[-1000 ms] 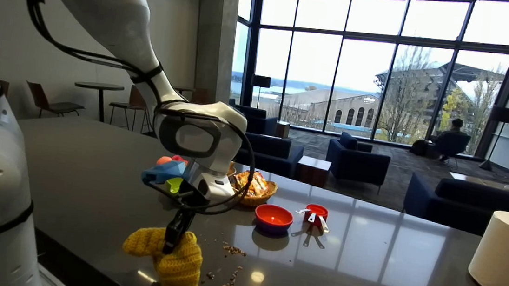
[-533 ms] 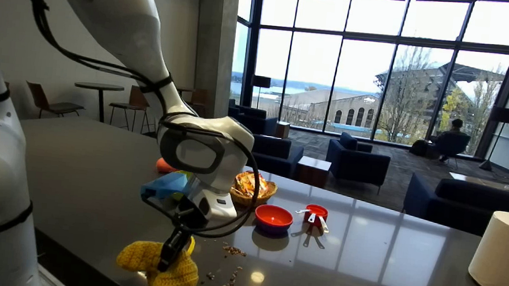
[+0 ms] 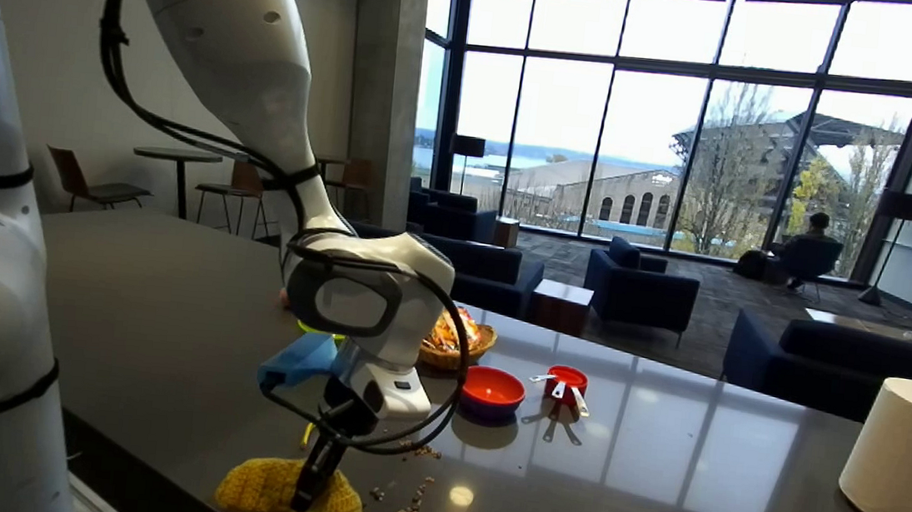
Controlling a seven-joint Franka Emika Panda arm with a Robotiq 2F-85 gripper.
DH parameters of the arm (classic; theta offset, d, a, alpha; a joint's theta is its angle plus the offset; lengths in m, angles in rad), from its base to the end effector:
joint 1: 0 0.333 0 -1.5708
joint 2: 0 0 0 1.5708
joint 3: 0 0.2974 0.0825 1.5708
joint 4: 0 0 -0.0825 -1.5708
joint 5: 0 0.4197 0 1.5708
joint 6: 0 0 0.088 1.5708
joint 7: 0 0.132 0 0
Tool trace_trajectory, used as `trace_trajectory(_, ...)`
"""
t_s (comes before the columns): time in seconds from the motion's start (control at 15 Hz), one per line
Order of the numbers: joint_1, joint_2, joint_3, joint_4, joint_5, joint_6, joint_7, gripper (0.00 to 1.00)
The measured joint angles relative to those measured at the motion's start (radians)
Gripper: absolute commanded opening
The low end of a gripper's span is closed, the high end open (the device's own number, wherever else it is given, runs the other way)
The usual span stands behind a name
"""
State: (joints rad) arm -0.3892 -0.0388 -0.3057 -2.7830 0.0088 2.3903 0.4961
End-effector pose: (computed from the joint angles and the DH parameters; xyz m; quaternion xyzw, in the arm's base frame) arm 0.2674 -0.2193 0.1234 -0.8133 0.5542 0.1753 0.0256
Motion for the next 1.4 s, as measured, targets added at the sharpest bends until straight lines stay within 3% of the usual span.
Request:
trace_trajectory(0.4, 0.004, 0.068, -0.005, 0.006, 0.009, 0.111, -0.031, 0.04)
trace_trajectory(0.73, 0.041, 0.143, 0.002, 0.029, 0.116, 0.182, -0.121, 0.04)
trace_trajectory(1.4, 0.068, 0.219, 0.016, 0.083, 0.293, 0.197, -0.246, 0.04)
